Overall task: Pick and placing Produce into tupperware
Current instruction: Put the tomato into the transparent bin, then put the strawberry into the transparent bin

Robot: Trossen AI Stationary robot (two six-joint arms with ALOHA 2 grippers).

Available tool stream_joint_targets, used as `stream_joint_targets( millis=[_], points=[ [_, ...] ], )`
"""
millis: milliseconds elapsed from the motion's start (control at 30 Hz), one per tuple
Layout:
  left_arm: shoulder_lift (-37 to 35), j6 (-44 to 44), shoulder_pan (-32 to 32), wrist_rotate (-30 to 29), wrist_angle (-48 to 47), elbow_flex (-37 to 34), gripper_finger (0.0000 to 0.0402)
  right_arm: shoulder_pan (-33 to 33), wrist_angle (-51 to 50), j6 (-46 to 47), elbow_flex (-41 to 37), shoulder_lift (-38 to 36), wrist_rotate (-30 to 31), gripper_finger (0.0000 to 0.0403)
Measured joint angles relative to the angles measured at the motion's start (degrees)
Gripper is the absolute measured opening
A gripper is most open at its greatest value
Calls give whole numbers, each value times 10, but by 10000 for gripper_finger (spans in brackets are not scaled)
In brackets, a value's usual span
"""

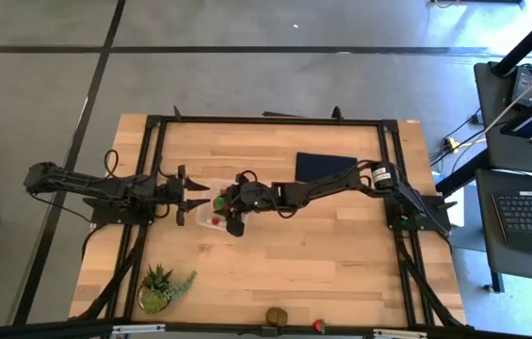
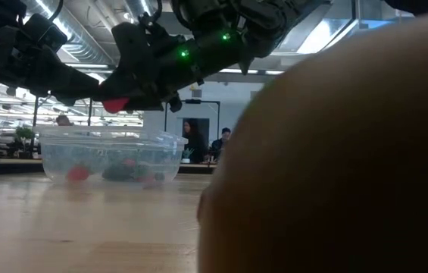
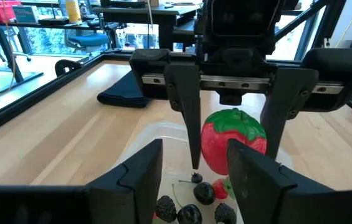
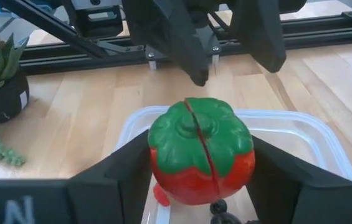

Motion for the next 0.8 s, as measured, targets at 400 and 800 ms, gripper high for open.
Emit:
stream_joint_targets(
  millis=[400, 800],
  points=[
    [0, 0, 0, 0, 0, 0, 166, 0, 0, 1, 0, 0, 0, 291],
    [0, 0, 0, 0, -20, 0, 163, 25, -147, -18, 1, -72, -17, 295]
  ],
)
